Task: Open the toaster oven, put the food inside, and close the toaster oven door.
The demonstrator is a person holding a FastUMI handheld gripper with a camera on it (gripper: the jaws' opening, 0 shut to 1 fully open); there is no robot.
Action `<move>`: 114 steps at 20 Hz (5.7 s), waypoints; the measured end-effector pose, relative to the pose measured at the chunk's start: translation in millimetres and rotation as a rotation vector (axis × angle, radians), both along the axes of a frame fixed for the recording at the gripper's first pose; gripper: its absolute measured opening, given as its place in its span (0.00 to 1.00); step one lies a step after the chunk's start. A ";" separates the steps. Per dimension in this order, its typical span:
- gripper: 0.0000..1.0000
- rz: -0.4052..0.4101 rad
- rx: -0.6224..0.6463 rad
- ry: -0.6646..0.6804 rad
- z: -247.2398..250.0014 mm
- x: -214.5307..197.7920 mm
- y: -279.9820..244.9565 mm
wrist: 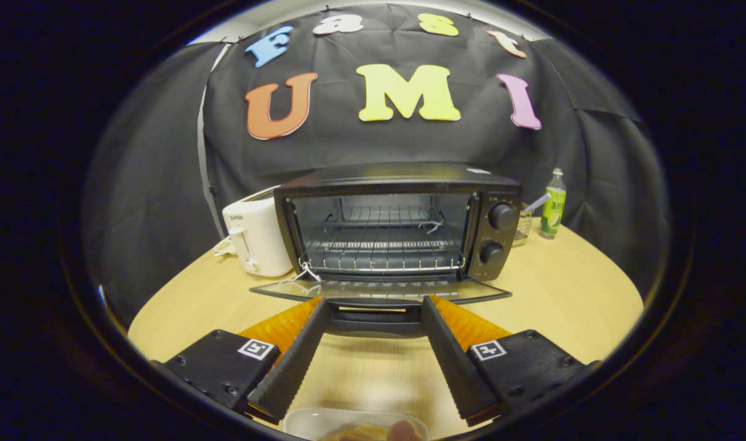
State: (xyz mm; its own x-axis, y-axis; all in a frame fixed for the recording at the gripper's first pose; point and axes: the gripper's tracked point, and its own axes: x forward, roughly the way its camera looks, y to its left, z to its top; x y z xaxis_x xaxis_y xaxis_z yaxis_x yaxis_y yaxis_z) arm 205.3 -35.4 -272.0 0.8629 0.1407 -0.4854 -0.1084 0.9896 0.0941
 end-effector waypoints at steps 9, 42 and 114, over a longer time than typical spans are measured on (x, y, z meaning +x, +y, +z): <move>1.00 -0.022 -0.016 0.107 -22.6 -18.1 -13.8; 0.90 -0.252 0.027 0.431 -75.1 -176.8 6.1; 0.97 -0.125 0.157 0.100 33.6 33.4 20.3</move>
